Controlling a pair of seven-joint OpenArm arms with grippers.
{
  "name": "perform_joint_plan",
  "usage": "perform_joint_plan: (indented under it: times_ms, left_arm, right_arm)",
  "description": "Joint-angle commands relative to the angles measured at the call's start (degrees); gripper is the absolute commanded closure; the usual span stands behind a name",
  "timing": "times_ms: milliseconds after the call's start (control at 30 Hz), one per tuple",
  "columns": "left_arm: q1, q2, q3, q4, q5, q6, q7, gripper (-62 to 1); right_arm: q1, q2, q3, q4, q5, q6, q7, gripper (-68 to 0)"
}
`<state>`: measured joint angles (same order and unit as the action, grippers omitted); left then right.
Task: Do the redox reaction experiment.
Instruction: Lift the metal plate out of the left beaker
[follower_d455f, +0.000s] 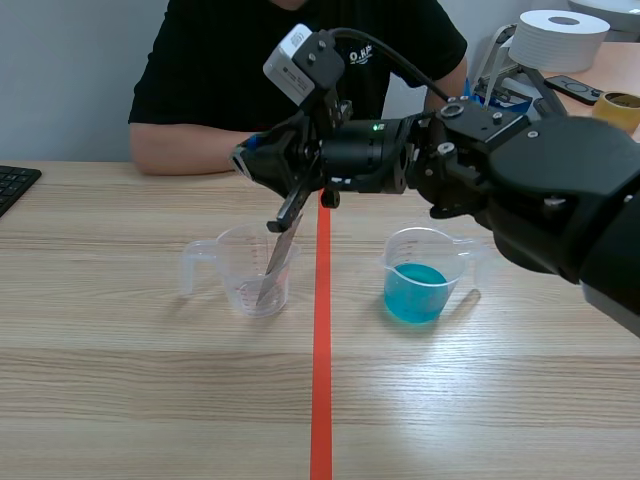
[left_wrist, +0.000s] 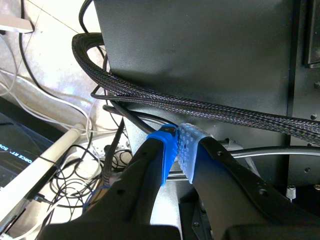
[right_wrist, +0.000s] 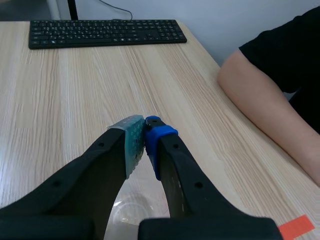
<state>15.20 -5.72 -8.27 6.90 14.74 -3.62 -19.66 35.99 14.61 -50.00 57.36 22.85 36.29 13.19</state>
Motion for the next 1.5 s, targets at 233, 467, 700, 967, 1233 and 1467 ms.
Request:
perform_joint_plan:
  times_ms: [233,467,700,967,1233,1467]
  left_arm:
    - [-0.2,0.0,-0.1,0.7,-0.1,-0.1,-0.2,-4.2]
    - [-0.2,0.0,-0.1,0.7,-0.1,-0.1,-0.2,-4.2]
    - [-0.2,0.0,-0.1,0.7,-0.1,-0.1,-0.2,-4.2]
    - [-0.2,0.0,-0.1,0.7,-0.1,-0.1,-0.2,-4.2]
    - [-0.2,0.0,-0.1,0.7,-0.1,-0.1,-0.2,-4.2]
    - [-0.2,0.0,-0.1,0.7,-0.1,-0.1,-0.2,-4.2]
  right_arm:
    - [5.6,-1.1,0.5,1.4,6.1,2.6,-3.7,-0.7]
    - [7.9,-1.1,0.5,5.1,10.4,2.8,-9.1,-0.7]
    - [8.8,-0.4,1.4,10.9,15.6,2.8,-14.8,-0.7]
    - [8.8,1.6,6.1,18.5,20.7,2.7,-21.0,-0.8]
    - [8.8,2.5,11.8,25.8,23.1,1.4,-25.8,-0.8]
    - [8.8,2.5,14.4,28.9,25.6,0.1,-27.8,-0.8]
